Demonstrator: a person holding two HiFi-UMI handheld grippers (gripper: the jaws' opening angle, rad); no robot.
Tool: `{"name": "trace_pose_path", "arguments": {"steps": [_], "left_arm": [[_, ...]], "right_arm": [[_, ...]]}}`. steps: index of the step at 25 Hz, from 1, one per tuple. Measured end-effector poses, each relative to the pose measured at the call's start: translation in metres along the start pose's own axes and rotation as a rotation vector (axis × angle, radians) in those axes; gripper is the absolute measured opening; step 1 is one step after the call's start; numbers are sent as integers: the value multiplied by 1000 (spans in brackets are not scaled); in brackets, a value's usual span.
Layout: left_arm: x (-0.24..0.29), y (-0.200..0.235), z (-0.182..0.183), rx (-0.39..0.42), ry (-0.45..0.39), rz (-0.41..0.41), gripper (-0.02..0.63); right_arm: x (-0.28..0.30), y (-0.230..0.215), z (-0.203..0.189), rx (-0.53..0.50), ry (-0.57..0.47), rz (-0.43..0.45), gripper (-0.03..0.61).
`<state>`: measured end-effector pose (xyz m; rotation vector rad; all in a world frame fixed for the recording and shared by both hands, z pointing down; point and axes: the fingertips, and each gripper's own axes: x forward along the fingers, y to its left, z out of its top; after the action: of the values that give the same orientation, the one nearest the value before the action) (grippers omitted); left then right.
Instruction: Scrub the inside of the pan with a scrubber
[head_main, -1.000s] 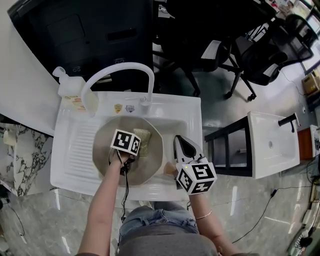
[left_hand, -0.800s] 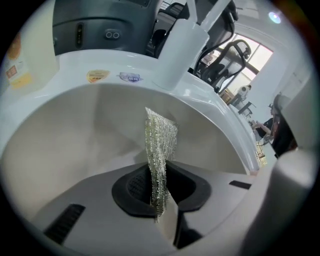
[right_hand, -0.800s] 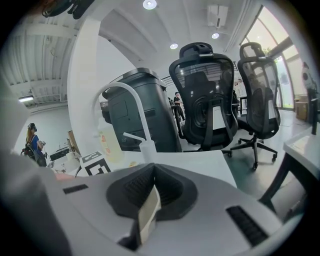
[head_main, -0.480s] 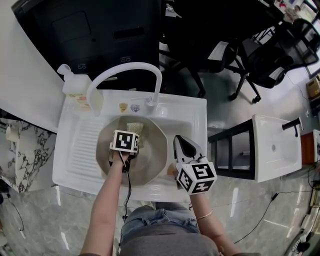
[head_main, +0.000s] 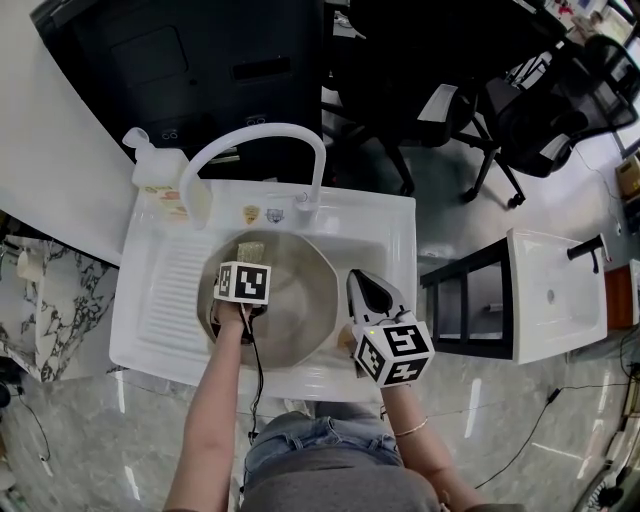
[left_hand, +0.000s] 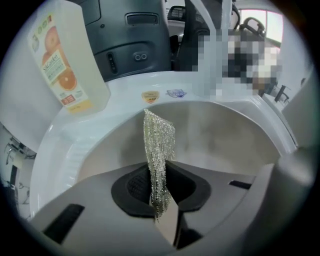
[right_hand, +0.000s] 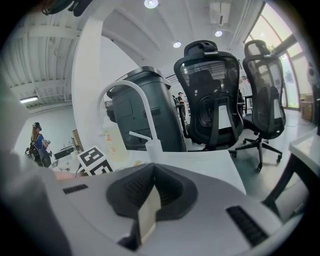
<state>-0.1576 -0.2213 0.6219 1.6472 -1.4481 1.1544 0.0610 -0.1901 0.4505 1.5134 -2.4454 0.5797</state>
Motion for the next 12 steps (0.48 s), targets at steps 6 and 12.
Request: {"name": "trace_pose_path", "arguments": {"steps": [6,12], "left_arm": [[-16,20,-6,26,-13,105,64],[-48,29,-8,57,-69,121,64]], "right_arm": [[-7,7,0,-1,-11,11,11],[-19,18,3,-6,-30,15,11]]}}
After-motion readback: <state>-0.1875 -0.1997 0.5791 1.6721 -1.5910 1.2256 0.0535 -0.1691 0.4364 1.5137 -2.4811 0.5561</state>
